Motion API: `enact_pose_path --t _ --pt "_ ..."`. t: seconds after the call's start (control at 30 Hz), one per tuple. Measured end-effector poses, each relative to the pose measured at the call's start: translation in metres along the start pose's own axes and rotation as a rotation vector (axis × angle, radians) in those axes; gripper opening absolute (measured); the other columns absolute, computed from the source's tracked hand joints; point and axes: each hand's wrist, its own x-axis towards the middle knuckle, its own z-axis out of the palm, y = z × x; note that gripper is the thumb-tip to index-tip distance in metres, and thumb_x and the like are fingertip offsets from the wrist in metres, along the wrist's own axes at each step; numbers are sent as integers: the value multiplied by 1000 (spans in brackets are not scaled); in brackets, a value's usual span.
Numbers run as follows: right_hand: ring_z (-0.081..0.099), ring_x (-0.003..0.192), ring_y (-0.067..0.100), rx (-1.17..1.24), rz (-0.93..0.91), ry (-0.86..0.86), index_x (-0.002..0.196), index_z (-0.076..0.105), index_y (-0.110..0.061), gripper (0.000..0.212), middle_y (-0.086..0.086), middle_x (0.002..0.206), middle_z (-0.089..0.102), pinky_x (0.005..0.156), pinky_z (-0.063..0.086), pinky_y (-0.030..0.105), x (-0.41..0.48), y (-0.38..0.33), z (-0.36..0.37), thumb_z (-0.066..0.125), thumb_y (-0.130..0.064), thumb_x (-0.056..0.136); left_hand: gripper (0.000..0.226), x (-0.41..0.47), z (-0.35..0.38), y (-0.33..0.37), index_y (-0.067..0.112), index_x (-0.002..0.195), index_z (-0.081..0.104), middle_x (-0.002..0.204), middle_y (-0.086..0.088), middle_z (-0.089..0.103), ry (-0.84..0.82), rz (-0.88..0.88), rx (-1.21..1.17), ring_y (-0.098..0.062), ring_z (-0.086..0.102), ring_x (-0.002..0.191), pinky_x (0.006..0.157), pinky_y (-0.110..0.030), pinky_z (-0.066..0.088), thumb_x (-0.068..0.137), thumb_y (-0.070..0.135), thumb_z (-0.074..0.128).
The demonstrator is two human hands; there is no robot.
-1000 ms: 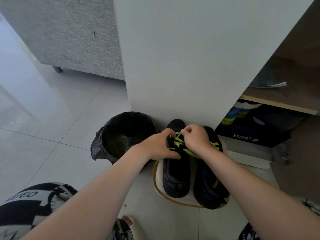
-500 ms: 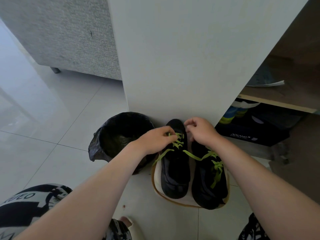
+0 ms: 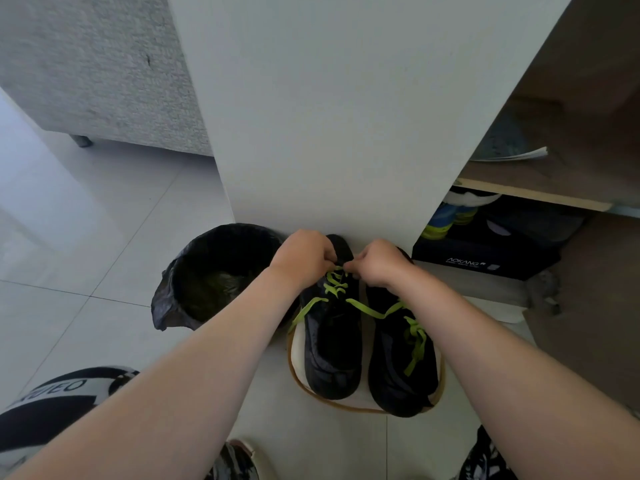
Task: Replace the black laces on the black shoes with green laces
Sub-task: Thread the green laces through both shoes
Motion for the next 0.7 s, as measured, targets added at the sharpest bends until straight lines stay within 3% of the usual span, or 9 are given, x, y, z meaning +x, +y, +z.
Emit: enact_pose_path --t 0.07,0.17,0.27,0.37,0.43,0.53,0.7 --pt "67 85 30 -8 5 -40 94 72 -5 31 12 91 70 69 48 30 3 -1 -1 69 -36 92 15 3 1 2 20 89 78 83 0 72 -24 10 102 -20 67 79 68 -29 49 89 20 63" --pt "60 67 28 -97 11 -98 85 64 -2 34 13 76 63 56 41 27 1 -5 -3 59 -33 97 13 5 5 5 17 78 68 78 -2 66 -33 22 199 -23 63 74 61 -29 41 89 14 61" --pt "54 60 26 -113 9 -118 86 64 -3 38 14 77 64 49 34 25 -3 -9 -5 57 -38 98 13 3 7 1 15 93 73 91 -5 71 -11 18 146 -23 66 82 67 -30 48 90 15 60" --pt "60 75 28 -120 -5 -116 102 70 0 35 18 100 71 55 40 27 -2 -8 -2 64 -34 95 26 -2 14 -10 16 113 69 107 -2 70 59 -10 -103 -19 65 96 85 -28 52 87 14 66" --pt "59 74 28 -86 -6 -133 96 67 0 28 18 98 70 58 42 27 -3 -7 0 62 -28 96 37 -6 17 -14 18 121 64 112 0 68 43 -50 -258 -13 62 98 86 -22 48 85 14 68" --pt "50 63 23 -77 -13 -148 85 55 -6 25 11 78 55 51 36 27 -6 -8 -2 54 -27 99 45 -11 19 -15 22 126 61 116 6 63 12 -96 -387 -8 58 103 86 -18 45 83 15 70" --pt "51 67 27 -328 -141 -43 68 49 -12 32 9 75 55 54 33 29 -10 -14 -2 54 -26 96 38 -16 18 -11 23 116 63 113 6 64 23 -113 -356 -9 58 97 82 -21 46 80 13 67"
